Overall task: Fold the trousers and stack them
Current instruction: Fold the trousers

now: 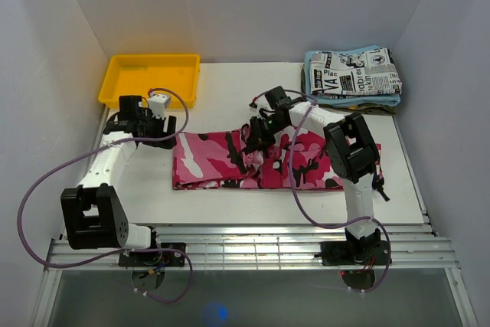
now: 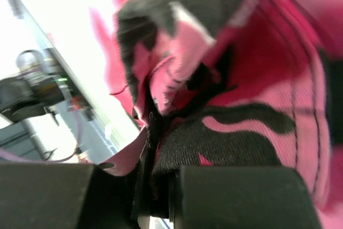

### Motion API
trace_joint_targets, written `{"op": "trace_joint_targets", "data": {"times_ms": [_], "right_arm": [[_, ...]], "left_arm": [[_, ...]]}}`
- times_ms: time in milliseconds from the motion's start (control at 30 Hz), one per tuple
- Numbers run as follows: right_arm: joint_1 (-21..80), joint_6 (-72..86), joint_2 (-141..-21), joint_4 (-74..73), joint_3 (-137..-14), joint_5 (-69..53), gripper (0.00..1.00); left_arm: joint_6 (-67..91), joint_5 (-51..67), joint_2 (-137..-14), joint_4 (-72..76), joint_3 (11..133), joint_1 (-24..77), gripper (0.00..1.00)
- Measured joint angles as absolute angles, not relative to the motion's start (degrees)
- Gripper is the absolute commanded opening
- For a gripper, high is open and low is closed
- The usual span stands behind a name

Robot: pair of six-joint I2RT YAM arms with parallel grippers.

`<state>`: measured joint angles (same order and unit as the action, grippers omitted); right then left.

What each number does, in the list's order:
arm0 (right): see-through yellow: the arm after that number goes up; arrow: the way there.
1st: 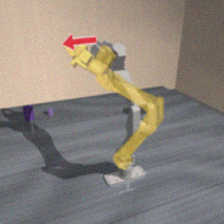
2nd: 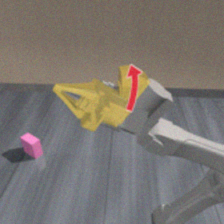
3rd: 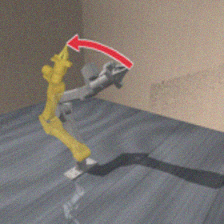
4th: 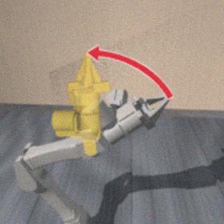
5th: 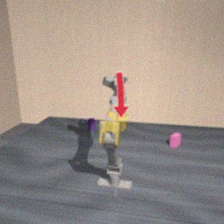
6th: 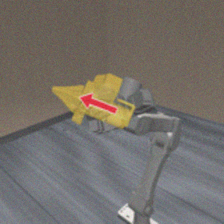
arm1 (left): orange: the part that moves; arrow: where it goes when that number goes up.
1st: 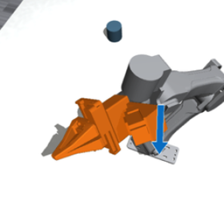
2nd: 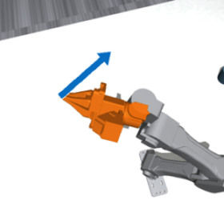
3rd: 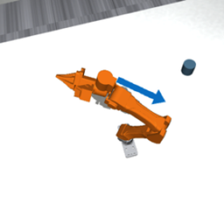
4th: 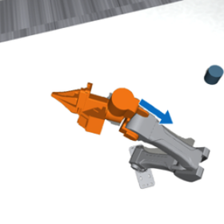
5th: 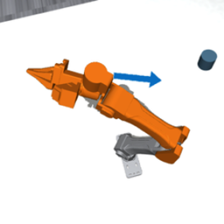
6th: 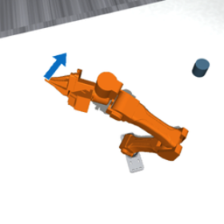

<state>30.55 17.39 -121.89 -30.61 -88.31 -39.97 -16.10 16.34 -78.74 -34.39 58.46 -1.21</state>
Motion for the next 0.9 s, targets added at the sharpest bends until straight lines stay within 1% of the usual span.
{"op": "trace_joint_targets", "data": {"times_ms": [100,167,300,333,467,600,700,767,900], "right_arm": [[31.0,21.2,-121.9,-24.7,-88.2,-44.8,0.08],[31.4,25.3,-121.8,-18.0,-87.1,-47.8,0.08],[32.8,34.7,-121.8,-4.5,-86.8,-51.9,0.08],[33.3,37.2,-121.8,-0.6,-86.9,-52.5,0.08],[35.7,46.9,-122.1,13.3,-88.1,-53.6,0.08],[38.5,55.8,-124.1,24.9,-92.6,-54.2,0.08],[40.1,61.6,-124.6,32.7,-93.3,-54.1,0.08],[40.6,64.4,-124.4,37.2,-91.9,-54.2,0.08],[40.2,67.8,-120.9,43.7,-80.0,-54.1,0.08]], "left_arm": [[-13.5,19.0,-79.7,-34.9,60.0,-7.0,0.83],[-12.5,21.7,-80.6,-35.1,61.1,-10.7,0.83],[-12.6,25.6,-79.0,-34.0,58.8,-14.5,0.87],[-12.7,26.4,-77.6,-33.6,57.4,-15.2,0.89],[-13.1,31.0,-73.2,-33.3,53.8,-18.6,0.89],[-13.4,34.1,-71.9,-31.9,52.7,-23.2,0.90],[-13.3,36.4,-71.9,-31.4,52.3,-26.5,0.90],[-13.5,37.7,-72.0,-31.3,52.3,-27.9,0.90],[-17.6,41.7,-72.2,-32.2,52.3,-29.0,0.90]]}}
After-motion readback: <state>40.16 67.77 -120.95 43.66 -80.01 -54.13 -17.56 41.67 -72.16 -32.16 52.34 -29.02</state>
